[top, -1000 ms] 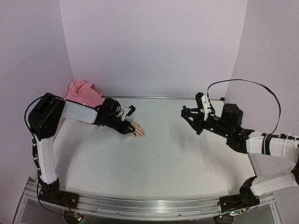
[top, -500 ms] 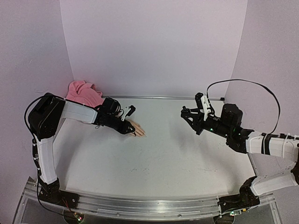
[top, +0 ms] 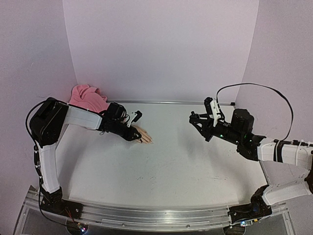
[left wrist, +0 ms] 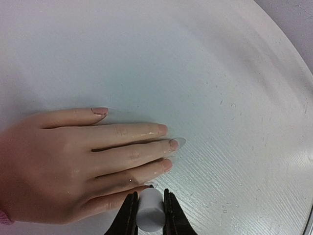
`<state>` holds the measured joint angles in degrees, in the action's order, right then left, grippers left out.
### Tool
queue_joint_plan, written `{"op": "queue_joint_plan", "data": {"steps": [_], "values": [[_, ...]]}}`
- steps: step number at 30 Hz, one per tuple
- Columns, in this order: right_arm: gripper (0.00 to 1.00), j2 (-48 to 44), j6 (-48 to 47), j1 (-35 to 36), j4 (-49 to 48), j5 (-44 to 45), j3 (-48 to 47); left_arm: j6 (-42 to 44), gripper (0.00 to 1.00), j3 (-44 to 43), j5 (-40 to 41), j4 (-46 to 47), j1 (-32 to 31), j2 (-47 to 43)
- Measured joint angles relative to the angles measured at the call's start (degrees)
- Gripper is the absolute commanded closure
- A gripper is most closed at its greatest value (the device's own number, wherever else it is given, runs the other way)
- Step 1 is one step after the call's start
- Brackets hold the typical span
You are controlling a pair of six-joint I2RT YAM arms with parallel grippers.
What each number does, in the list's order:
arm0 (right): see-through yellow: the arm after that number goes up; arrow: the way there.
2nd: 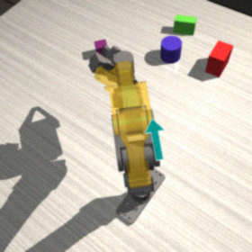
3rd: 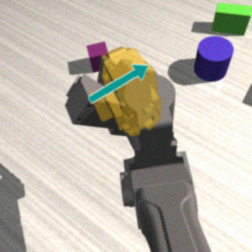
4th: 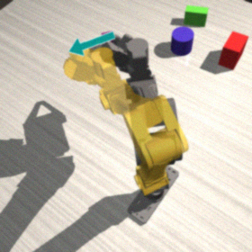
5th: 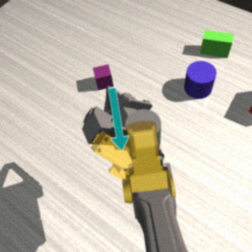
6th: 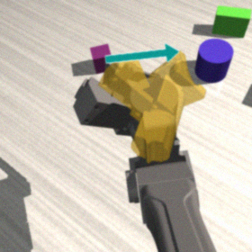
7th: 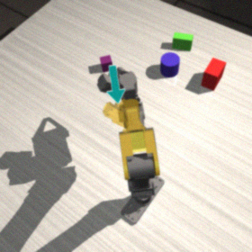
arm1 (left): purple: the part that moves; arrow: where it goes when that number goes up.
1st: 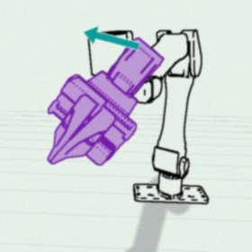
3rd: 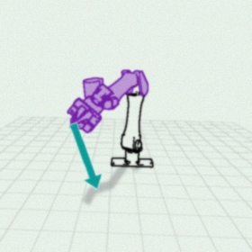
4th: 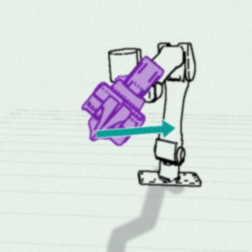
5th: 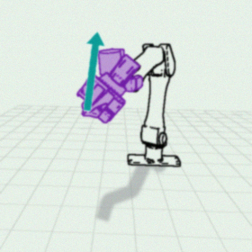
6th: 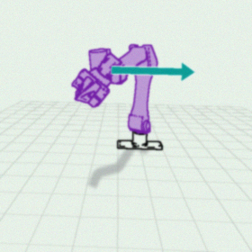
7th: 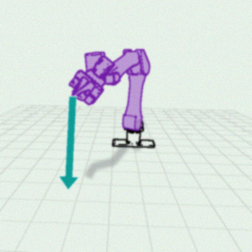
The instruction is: Paint the nails
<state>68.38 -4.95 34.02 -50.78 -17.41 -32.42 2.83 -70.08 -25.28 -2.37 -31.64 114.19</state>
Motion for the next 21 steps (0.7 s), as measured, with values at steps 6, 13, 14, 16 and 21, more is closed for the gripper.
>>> {"op": "queue_joint_plan", "data": {"steps": [6, 13, 14, 16, 21], "values": [[1.00, 0.09, 0.02, -0.13, -0.02, -0.22, 0.00, 0.20, 1.00, 0.00, 0.02, -0.02, 0.00, 0.17], [1.00, 0.11, 0.00, -0.24, -0.02, -0.39, 0.00, 0.22, 1.00, 0.00, 0.04, -0.02, 0.00, 0.28], [1.00, 0.11, 0.00, -0.24, -0.02, -0.42, 0.00, 0.22, 1.00, 0.00, 0.02, -0.02, 0.00, 0.28], [1.00, 0.11, 0.02, -0.24, 0.00, -0.42, 0.00, 0.22, 1.00, 0.00, 0.02, -0.02, 0.00, 0.28], [1.00, 0.11, 0.02, -0.24, -0.02, -0.61, 0.00, 0.26, 1.00, 0.00, 0.26, -0.02, 0.11, 0.28]]}}
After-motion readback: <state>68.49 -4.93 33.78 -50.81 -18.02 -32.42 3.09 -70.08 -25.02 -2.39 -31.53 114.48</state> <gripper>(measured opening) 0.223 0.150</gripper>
